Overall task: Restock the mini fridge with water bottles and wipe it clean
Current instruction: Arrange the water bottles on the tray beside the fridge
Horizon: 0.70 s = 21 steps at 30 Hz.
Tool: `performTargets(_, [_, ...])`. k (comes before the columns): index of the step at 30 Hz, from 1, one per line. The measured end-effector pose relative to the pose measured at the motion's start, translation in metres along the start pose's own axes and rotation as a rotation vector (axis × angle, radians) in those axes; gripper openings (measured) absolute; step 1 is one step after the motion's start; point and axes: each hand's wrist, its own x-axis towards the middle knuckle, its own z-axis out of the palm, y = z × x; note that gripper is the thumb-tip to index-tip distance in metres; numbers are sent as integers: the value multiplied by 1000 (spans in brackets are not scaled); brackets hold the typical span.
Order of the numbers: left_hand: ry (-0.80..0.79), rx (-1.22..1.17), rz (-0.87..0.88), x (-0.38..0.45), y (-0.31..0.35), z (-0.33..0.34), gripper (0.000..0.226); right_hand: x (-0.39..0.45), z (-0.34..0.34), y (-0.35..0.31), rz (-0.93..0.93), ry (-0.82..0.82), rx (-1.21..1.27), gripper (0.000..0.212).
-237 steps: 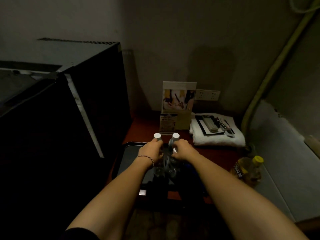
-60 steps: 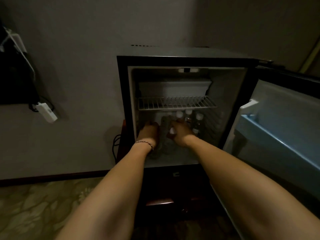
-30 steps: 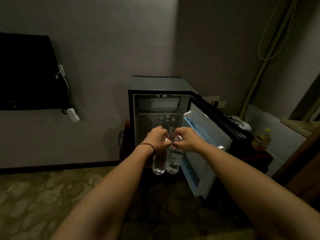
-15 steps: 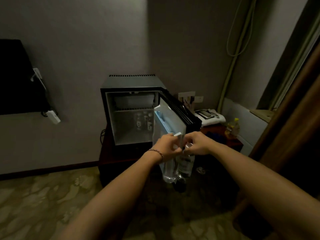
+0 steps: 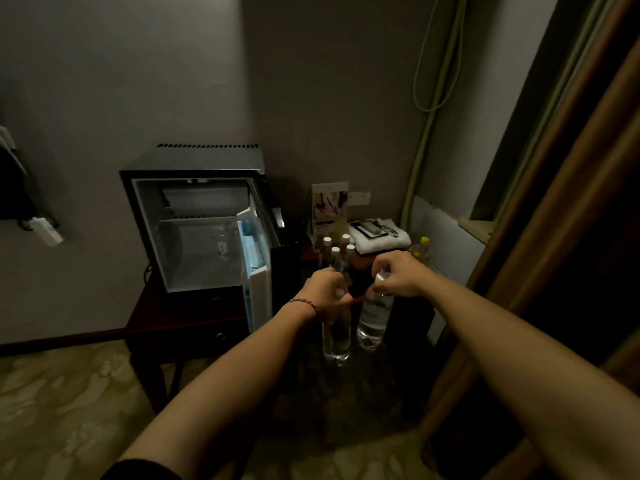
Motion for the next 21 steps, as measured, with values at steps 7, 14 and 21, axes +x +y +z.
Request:
performTargets(7, [-2, 54, -110, 84, 11, 37, 16, 40, -11, 77, 58, -18, -10, 20])
performTargets(14, [-5, 30, -203, 182, -21, 62, 17, 119, -38, 125, 40, -123, -63, 17])
performTargets(21, [155, 28, -283, 264, -52, 51, 21, 228, -65, 127, -58, -176, -99, 18])
